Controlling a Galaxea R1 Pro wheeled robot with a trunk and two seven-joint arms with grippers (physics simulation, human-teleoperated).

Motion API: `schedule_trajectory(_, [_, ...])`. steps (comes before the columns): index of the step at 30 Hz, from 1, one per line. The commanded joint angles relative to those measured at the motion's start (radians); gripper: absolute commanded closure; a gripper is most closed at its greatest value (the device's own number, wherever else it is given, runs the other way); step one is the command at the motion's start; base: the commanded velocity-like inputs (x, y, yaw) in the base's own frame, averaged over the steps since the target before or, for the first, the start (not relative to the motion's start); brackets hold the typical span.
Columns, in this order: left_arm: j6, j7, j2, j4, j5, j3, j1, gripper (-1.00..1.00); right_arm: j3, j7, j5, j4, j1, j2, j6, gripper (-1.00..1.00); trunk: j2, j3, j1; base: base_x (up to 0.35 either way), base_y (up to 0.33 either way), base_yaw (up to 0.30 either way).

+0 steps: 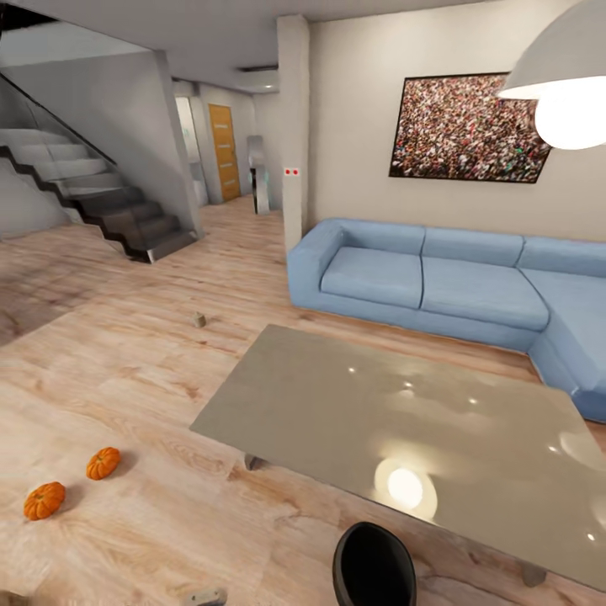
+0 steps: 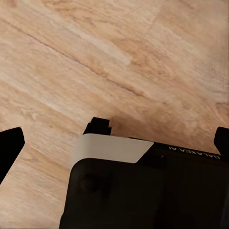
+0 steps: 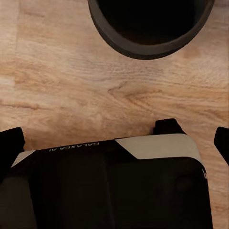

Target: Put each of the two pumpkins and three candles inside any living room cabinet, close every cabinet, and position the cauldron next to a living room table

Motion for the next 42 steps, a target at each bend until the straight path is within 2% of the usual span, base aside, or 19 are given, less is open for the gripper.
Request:
schedule_trajectory(1, [0.005, 0.004, -0.001, 0.000, 0.009, 0.004, 0.000, -1.00, 0.009, -0.007, -0.007, -0.003, 0.000, -0.001, 0.006, -1.00, -0.001, -0.001, 0.000, 0.000, 0.000, 0.292])
schedule_trajectory(42, [0.005, 0.002, 0.000, 0.005, 0.009, 0.005, 0.000, -1.00, 0.010, -0.013, -0.009, -0.001, 0.000, 0.002, 0.010, -1.00, -0.001, -0.003, 0.000, 0.000, 0.000, 0.291])
